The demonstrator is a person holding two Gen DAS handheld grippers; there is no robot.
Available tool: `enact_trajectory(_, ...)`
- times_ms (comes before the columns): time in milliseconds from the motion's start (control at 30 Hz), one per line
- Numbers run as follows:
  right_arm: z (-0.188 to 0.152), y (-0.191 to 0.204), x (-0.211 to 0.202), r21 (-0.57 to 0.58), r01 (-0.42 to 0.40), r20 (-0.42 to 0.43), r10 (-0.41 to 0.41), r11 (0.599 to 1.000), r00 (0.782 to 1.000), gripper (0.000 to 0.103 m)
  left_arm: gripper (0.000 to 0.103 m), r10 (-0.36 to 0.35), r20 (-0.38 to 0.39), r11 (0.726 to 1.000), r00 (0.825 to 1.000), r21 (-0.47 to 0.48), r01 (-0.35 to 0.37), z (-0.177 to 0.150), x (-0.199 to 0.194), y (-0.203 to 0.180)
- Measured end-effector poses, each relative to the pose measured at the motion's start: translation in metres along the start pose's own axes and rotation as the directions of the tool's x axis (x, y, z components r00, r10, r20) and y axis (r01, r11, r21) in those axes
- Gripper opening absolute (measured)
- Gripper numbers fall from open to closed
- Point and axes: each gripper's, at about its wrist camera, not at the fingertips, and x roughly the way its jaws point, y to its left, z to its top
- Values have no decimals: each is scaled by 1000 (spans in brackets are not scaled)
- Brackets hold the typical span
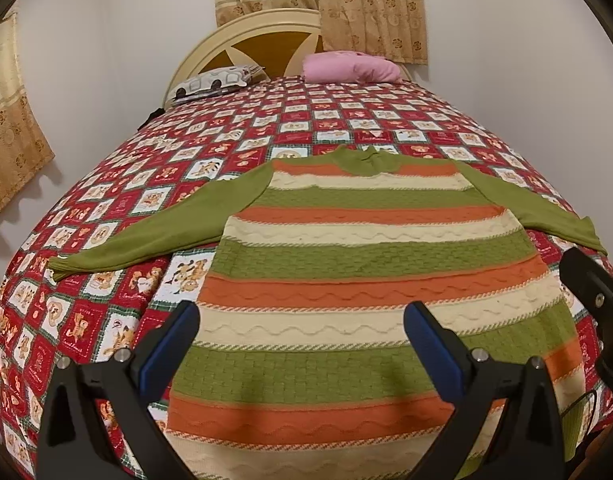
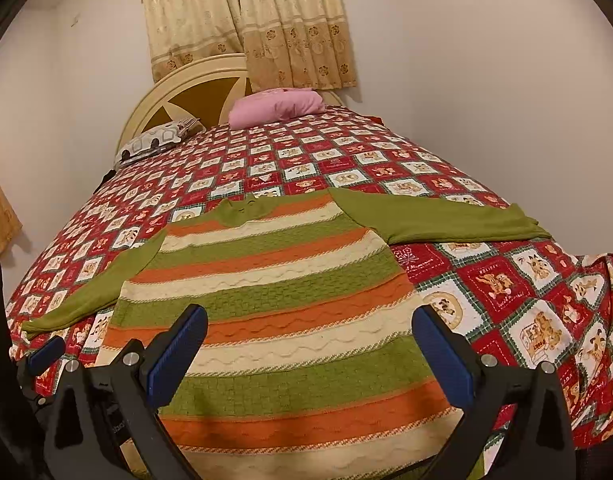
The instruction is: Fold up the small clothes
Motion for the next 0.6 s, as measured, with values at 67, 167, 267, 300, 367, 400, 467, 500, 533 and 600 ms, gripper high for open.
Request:
enact_trajectory(67, 0, 0, 0, -5, -2, 1, 2, 1000, 1000, 102, 103, -1, -1, 1000, 1000, 0, 1, 0, 0, -1)
enact_trajectory(167, 1, -1, 0, -10, -1, 2, 1, 1000, 1000, 102, 103, -2, -1, 1000, 1000, 0, 2, 0, 0, -2)
enact_trajectory(267, 1, -1, 0, -12, -1, 2, 1, 1000, 1000, 102, 103, 0, -1, 1000, 1000, 0, 0, 0, 0, -3)
enact_trajectory(300, 1, -1, 0, -12, -1, 3, 1, 1000, 1000, 102, 103, -1, -1, 1000, 1000, 0, 1, 0, 0, -3)
enact_trajectory(367, 1, -1, 0, -12, -1, 1, 1, 1000, 1000, 102, 103, 0, -1, 1000, 1000, -1, 0, 0, 0, -4)
enact_trajectory(400, 1, 1, -1, -13, -1, 1, 1, 1000, 1000, 102, 103, 0, 0, 1000, 1000, -1, 0, 0, 0, -4)
enact_trajectory(467, 1, 1, -1, -15, 0, 1, 0, 1000, 1000, 102, 103, -1, -1, 1000, 1000, 0, 1, 0, 0, -4)
enact_trajectory(500, 1, 1, -1, -17, 0, 1, 0, 1000, 1000, 102, 103, 1, -1, 1000, 1000, 0, -1, 0, 0, -4)
enact_trajectory(533, 1, 0, -1, -17, -1, 1, 1, 1000, 1000, 102, 103, 2, -1, 1000, 1000, 0, -2, 0, 0, -5)
enact_trajectory(600, 1, 1, -1, -15, 0, 1, 1, 1000, 1000, 102, 103, 0, -2, 1000, 1000, -1, 0, 0, 0, -4)
